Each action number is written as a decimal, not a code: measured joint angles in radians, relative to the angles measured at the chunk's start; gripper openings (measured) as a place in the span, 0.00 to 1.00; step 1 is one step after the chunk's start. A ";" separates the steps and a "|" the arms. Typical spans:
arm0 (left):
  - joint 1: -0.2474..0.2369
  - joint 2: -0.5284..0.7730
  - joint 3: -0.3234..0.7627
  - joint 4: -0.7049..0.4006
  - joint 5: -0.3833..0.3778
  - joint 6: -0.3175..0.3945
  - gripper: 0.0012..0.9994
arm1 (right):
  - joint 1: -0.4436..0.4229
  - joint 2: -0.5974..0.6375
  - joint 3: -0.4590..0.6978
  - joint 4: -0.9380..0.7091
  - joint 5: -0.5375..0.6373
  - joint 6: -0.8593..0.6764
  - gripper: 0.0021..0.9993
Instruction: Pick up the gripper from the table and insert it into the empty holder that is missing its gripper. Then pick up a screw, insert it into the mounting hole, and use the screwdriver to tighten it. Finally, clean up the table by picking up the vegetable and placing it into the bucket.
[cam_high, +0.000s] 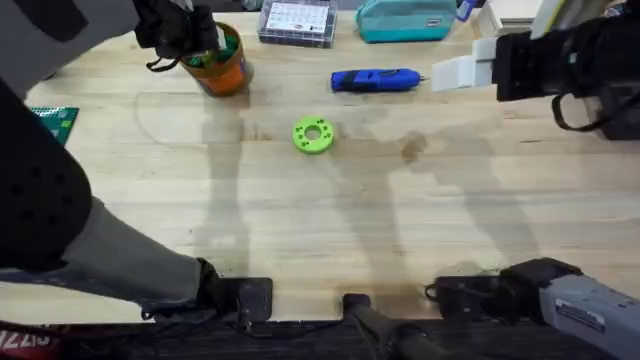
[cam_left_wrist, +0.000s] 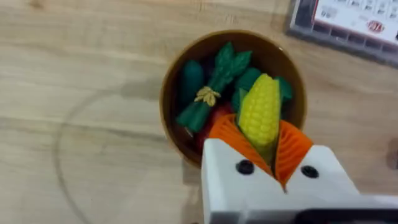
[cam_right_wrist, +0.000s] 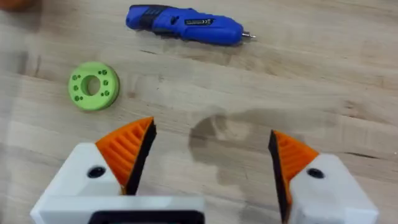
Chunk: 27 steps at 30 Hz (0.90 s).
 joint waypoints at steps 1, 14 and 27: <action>0.000 -0.001 0.000 0.017 -0.001 0.001 0.05 | 0.000 0.000 0.000 -0.001 0.000 0.000 0.99; 0.000 0.002 0.000 0.034 -0.009 0.007 0.99 | 0.000 0.000 0.000 0.000 0.000 0.000 0.99; 0.000 -0.377 0.001 -0.423 0.013 0.057 0.99 | 0.000 0.000 0.000 0.000 0.000 0.000 0.99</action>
